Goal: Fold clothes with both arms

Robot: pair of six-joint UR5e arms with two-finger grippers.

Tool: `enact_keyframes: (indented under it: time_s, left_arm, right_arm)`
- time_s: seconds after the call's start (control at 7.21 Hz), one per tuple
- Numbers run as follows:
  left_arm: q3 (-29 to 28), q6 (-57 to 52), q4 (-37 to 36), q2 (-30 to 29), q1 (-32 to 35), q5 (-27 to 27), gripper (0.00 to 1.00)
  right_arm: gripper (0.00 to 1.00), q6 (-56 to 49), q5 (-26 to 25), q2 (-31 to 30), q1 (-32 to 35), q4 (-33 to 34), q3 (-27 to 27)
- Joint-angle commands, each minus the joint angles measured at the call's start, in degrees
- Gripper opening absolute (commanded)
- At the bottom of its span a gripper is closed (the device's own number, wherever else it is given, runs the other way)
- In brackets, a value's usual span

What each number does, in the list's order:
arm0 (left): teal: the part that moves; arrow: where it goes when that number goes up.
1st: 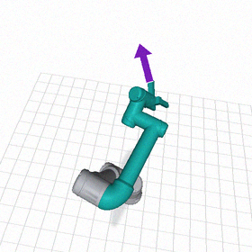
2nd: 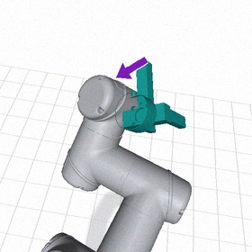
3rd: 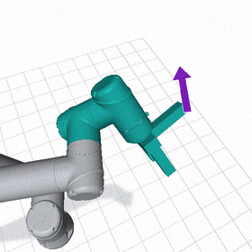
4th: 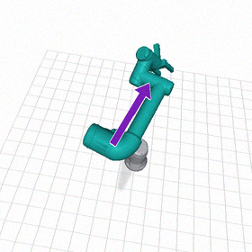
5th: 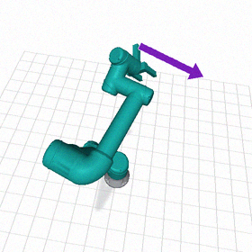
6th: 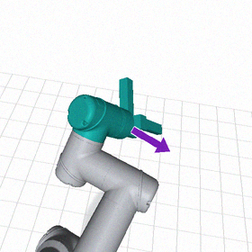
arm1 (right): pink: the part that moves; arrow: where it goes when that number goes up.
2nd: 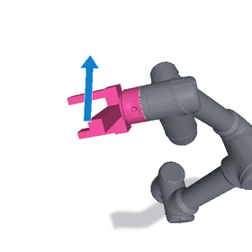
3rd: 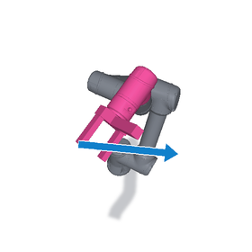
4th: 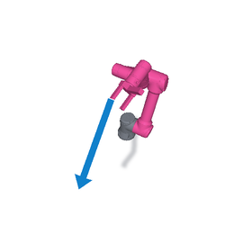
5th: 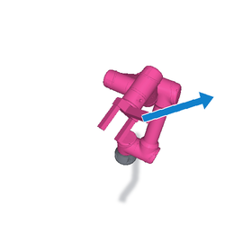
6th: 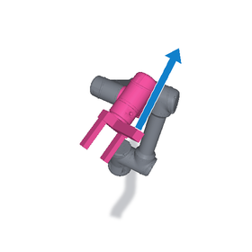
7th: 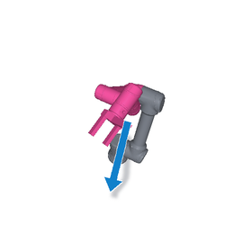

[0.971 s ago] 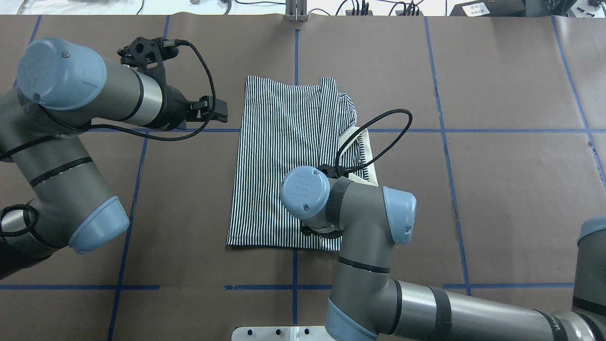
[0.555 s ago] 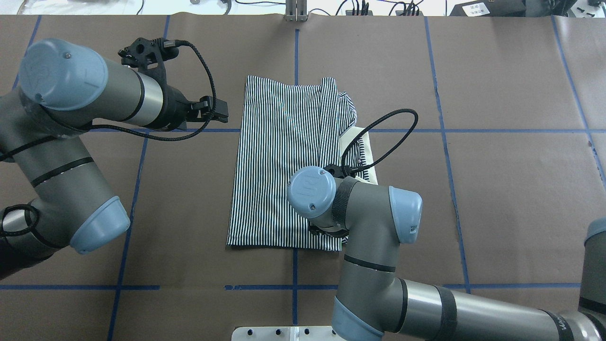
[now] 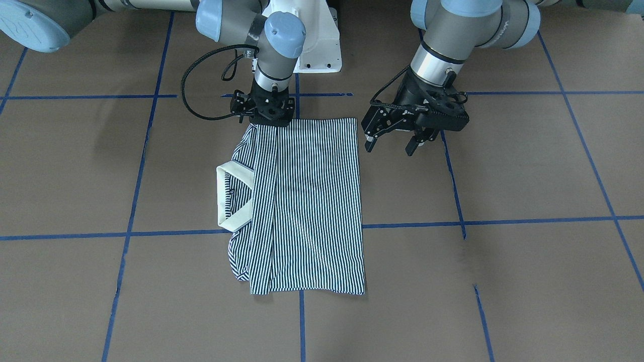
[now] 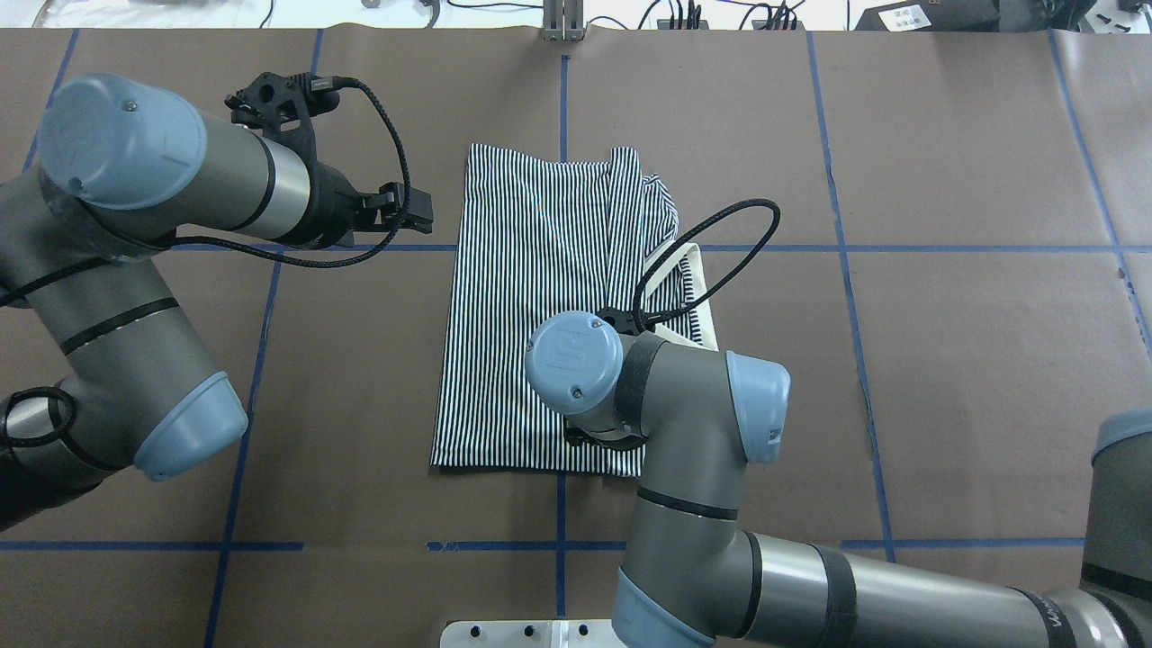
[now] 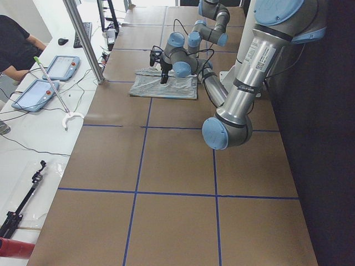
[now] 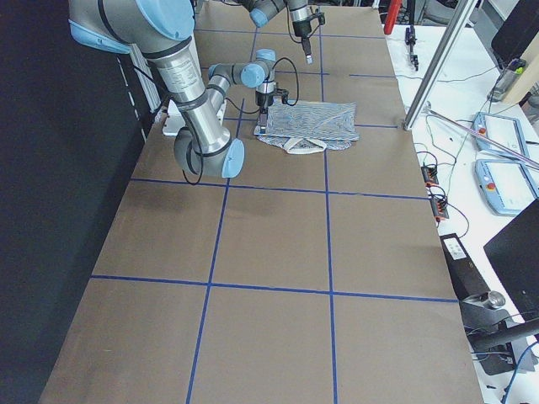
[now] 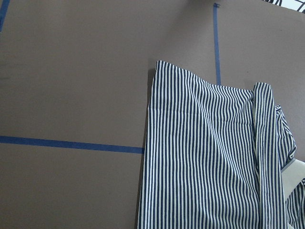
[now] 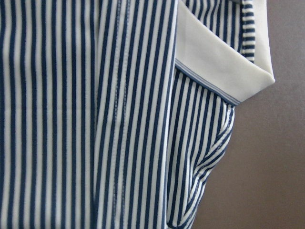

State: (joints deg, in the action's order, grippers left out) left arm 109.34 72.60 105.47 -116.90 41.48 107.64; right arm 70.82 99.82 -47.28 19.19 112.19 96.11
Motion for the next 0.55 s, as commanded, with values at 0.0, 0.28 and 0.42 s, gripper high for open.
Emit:
enact_keyframes:
  time_s: [0.0, 0.28, 0.42]
  left_arm:
    - [0.0, 0.09, 0.0, 0.0, 0.01, -0.06, 1.0]
    - [0.08, 0.09, 0.0, 0.0, 0.01, -0.06, 1.0]
    - [0.0, 0.09, 0.0, 0.0, -0.08, -0.06, 1.0]
  right_arm:
    - [1.0, -0.86, -0.68, 1.83, -0.99, -0.04, -2.06]
    - [1.0, -1.83, -0.68, 1.4, -1.43, -0.04, -2.77]
    - [1.0, -2.7, -0.51, 1.23, -1.35, 0.04, -2.86]
